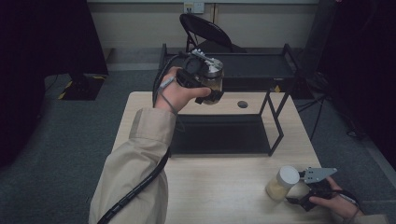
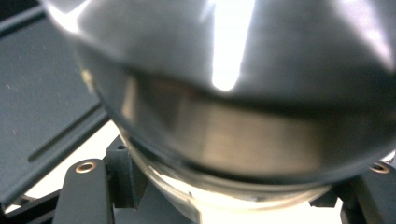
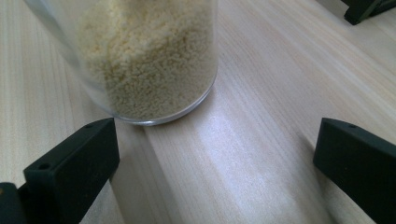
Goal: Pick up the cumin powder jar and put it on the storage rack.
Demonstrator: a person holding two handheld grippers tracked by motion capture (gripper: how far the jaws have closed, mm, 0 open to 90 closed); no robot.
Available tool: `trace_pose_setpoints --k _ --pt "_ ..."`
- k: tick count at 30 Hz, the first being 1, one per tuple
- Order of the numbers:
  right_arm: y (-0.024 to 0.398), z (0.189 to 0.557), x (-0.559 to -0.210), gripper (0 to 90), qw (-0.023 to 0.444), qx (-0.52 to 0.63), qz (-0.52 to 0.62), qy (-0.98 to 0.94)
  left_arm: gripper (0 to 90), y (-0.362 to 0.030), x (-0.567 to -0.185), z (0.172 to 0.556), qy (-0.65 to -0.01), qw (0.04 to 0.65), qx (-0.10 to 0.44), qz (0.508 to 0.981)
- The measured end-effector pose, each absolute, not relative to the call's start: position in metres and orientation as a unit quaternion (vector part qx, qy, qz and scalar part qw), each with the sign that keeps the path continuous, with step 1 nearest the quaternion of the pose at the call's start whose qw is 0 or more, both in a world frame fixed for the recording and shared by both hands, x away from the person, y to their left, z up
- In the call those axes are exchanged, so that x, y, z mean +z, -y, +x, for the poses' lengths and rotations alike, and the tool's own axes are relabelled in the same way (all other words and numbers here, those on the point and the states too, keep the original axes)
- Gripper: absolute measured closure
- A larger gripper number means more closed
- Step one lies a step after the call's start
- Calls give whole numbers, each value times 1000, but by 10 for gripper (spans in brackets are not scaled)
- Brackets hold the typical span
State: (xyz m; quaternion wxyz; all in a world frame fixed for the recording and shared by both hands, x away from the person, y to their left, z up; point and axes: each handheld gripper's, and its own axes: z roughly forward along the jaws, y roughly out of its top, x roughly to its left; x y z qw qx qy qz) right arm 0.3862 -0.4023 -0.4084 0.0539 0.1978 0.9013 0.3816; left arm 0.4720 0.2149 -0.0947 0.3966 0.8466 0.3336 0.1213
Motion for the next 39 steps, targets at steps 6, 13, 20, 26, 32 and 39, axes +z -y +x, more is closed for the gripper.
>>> trace_pose_setpoints --k 6,13,20,26,32,39 --pt "402 386 -408 0 54 382 198 -901 313 -207 -82 473 -333 389 132 849" --pt "402 386 -408 0 54 382 198 -901 312 -200 -70 480 -334 382 141 850" --pt "402 386 -408 0 54 382 198 -901 313 -198 -64 484 -351 382 159 840" --pt "402 386 -408 0 54 382 198 -901 313 -197 -61 493 -365 379 163 835" --pt "402 386 -408 0 54 381 197 -902 312 -196 -61 502 -383 368 175 829" --pt "402 386 -408 0 54 382 198 -901 312 -197 -70 514 -403 360 185 821"
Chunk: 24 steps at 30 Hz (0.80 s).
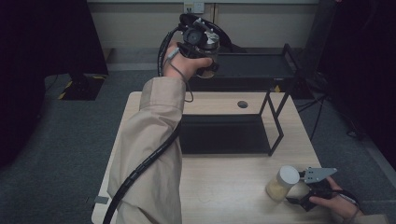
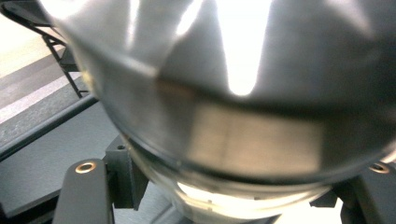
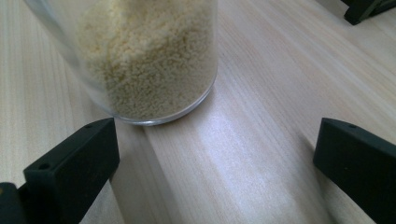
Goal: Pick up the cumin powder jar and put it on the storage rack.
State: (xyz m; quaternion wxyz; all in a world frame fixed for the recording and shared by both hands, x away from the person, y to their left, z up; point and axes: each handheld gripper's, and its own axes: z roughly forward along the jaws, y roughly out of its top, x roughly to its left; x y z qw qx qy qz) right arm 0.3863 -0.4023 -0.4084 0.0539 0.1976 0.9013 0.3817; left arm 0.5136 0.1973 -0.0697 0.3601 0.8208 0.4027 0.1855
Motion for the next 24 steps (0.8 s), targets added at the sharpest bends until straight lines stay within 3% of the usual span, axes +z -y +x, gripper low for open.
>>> trace_pose_setpoints --k 24 --pt "402 386 -409 0 54 382 198 -901 312 -202 -84 526 -434 359 195 803"
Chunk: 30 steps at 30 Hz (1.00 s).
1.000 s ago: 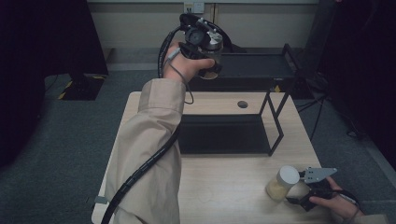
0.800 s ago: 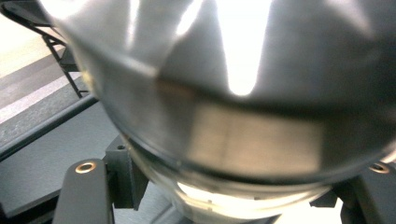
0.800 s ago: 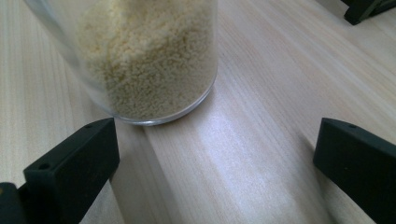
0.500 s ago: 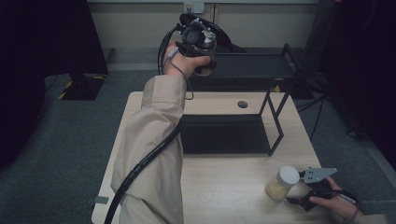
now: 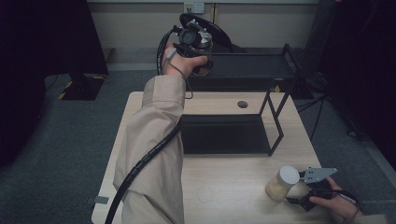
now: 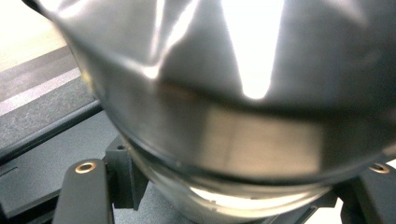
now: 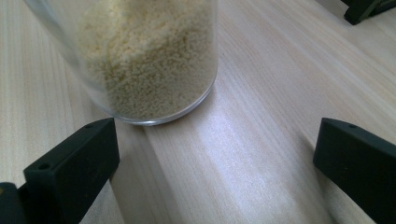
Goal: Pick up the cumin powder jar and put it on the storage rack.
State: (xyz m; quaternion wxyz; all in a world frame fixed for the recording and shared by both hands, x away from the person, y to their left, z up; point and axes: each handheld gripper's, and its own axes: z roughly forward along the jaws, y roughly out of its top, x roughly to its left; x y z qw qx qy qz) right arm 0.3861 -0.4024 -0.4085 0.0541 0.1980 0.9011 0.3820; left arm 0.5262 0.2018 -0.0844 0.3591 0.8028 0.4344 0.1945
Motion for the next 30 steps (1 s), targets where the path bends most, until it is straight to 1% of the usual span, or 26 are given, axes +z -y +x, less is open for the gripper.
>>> trace_pose_setpoints --k 24,27,30 --pt "402 386 -409 0 54 382 199 -901 300 -199 -89 521 -438 361 207 797" --pt "402 386 -409 0 54 382 199 -901 263 -199 -88 520 -444 364 206 793" --pt "402 386 -409 0 54 382 199 -901 182 -198 -87 516 -452 364 213 786"
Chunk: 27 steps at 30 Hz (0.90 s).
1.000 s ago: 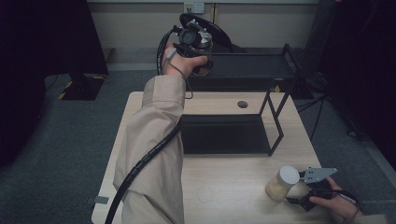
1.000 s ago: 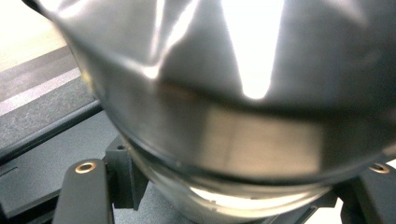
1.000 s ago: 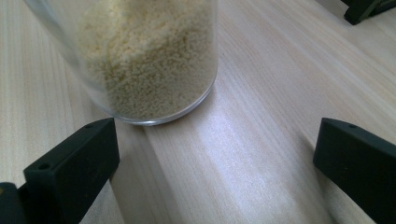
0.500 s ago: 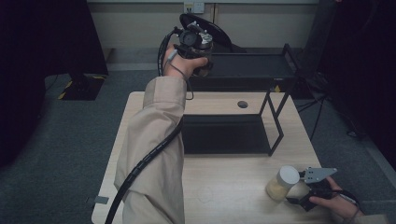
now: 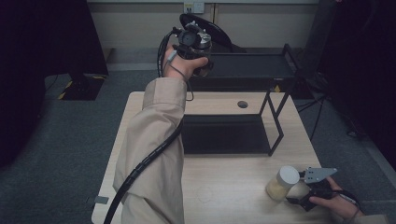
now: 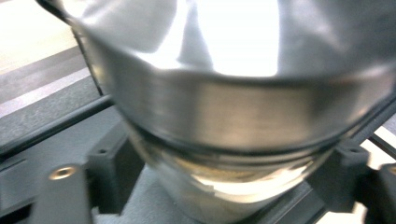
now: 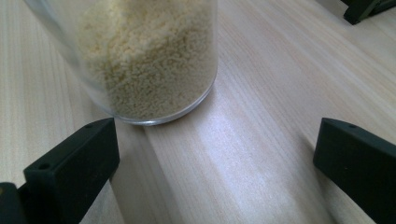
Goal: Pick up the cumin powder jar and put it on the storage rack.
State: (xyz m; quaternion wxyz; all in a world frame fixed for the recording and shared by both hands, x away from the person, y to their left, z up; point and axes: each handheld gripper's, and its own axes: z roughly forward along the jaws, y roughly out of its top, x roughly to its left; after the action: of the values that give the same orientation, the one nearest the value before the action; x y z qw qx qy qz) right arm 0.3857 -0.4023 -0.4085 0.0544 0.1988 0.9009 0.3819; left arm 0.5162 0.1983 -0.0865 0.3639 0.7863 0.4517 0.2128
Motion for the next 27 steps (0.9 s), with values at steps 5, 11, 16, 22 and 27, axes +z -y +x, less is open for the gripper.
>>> trace_pose_setpoints --k 5,11,16,22,27 --pt "402 386 -408 0 54 382 199 -901 111 -198 -85 508 -453 362 221 784" --pt "402 385 -408 0 55 382 199 -901 95 -200 -83 496 -441 367 225 788" --pt "402 385 -408 0 55 381 200 -901 70 -201 -82 488 -442 368 228 786" --pt "402 385 -408 0 55 381 200 -901 23 -203 -84 478 -438 370 227 787" --pt "402 385 -408 0 55 381 201 -901 24 -206 -89 468 -427 376 229 790"
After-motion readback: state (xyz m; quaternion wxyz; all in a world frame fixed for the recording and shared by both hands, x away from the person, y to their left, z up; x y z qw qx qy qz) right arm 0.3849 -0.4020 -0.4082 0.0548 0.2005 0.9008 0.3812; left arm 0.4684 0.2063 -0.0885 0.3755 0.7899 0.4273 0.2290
